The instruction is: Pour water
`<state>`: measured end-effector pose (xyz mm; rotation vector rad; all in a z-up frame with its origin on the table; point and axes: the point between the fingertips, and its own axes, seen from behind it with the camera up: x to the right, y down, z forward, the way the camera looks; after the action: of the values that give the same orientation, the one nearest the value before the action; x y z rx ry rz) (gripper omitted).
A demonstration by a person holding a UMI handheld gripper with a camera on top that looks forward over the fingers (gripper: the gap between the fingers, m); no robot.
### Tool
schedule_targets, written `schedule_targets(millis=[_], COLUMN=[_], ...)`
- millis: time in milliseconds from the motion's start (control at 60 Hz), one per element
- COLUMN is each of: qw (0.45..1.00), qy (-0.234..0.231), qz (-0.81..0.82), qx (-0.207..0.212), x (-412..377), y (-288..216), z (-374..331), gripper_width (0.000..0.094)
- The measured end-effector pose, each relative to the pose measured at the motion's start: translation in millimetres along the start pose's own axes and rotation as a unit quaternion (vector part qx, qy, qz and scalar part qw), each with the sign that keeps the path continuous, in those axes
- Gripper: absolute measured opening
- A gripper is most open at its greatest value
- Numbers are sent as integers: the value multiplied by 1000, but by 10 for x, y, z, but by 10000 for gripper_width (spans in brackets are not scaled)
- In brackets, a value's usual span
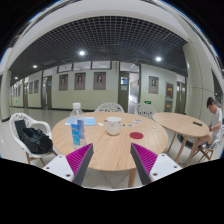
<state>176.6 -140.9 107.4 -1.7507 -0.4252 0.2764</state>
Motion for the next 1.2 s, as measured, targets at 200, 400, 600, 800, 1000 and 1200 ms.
schedule_targets(millis=[200,400,600,800,1000,1200], qw=[1000,997,996,1000,999,999], qy=[-24,-68,-87,-7,18,-16], qz=[-5,-15,-12,-8,13,39], qx=[12,10,14,19,32,29], x=[-271,-979,-1573,-1542,-1478,-1538], y=[-256,-333,-358,-351,-312,-356], z=[-113,175,912,1823,2106,2177], gripper_width=[812,816,802,761,448,327])
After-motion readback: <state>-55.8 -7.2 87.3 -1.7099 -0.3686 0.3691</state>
